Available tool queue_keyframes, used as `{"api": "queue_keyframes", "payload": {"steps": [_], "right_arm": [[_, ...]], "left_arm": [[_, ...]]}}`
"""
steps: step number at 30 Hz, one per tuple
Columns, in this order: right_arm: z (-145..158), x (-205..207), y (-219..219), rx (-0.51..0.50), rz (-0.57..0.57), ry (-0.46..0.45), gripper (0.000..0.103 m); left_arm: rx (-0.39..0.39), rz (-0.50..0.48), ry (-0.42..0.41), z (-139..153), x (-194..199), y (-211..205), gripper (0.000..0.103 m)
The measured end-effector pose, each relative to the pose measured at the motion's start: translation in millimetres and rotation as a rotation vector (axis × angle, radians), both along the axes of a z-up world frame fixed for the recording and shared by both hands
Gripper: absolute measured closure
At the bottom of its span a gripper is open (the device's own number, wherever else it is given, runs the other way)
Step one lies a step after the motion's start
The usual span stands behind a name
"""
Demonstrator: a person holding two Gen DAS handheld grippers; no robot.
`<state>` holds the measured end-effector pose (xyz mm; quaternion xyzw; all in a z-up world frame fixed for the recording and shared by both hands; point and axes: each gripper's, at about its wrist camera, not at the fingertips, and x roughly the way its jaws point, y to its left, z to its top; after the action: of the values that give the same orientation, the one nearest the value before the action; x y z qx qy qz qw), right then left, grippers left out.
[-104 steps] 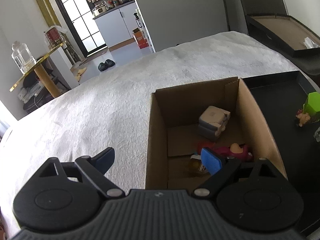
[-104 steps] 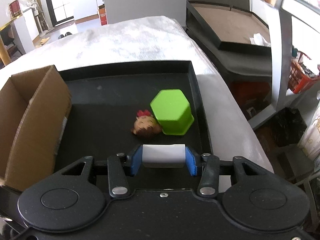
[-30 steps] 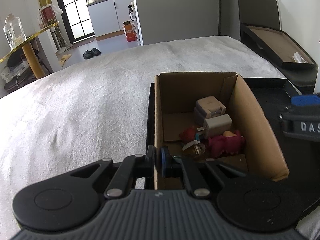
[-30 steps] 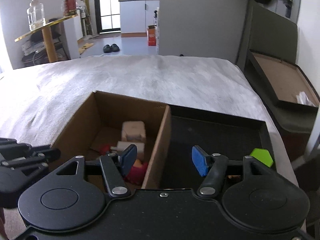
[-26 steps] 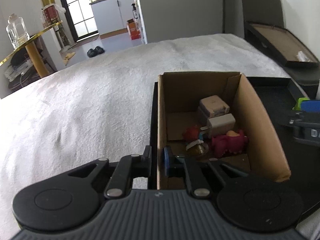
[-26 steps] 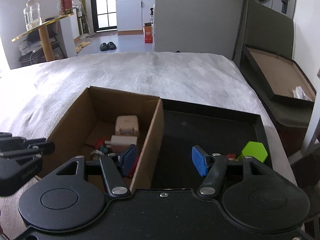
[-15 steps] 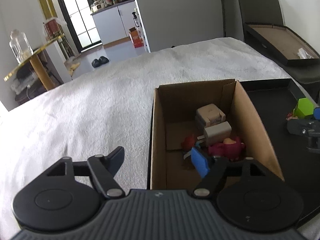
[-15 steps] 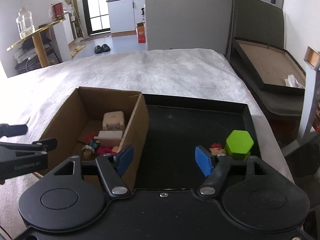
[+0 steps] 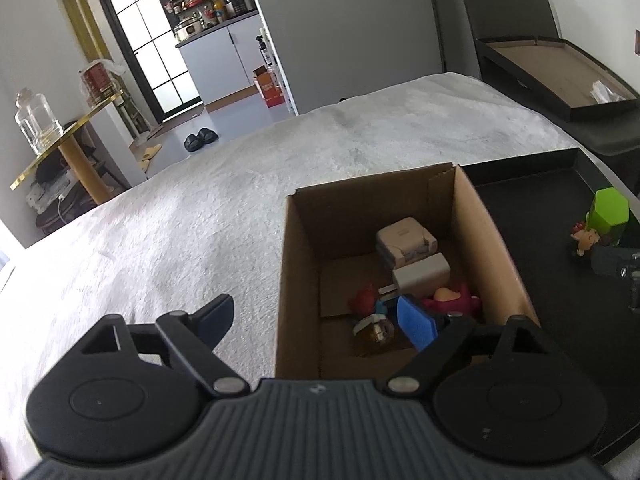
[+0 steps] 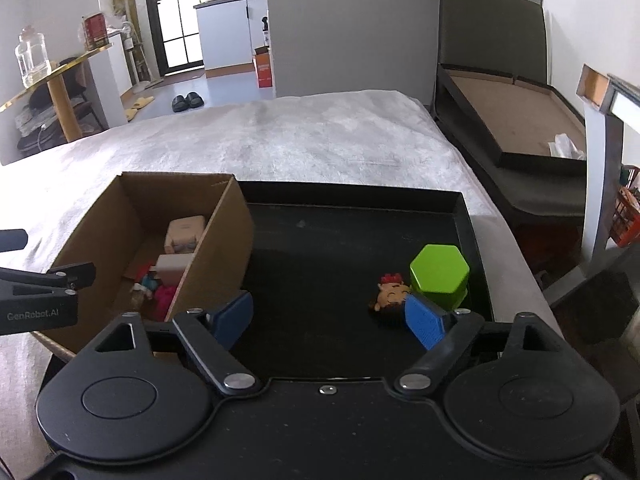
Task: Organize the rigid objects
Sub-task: 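Move the right gripper to the brown-haired doll figure and close on it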
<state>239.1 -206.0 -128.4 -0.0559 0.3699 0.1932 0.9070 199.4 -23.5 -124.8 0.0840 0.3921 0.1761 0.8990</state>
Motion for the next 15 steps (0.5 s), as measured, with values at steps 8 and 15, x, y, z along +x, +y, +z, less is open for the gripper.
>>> {"api": "queue_keyframes", "payload": {"steps": [8, 15], "right_arm": [[-15, 8, -8, -0.002, -0.011, -0.002, 0.020], [-29, 26, -14, -0.015, -0.035, 0.012, 0.025]], "left_arm": [[0.030, 0.023, 0.015, -6, 10, -1, 0.015], [0.062, 0.017, 0.030, -10, 17, -5, 0.015]]}}
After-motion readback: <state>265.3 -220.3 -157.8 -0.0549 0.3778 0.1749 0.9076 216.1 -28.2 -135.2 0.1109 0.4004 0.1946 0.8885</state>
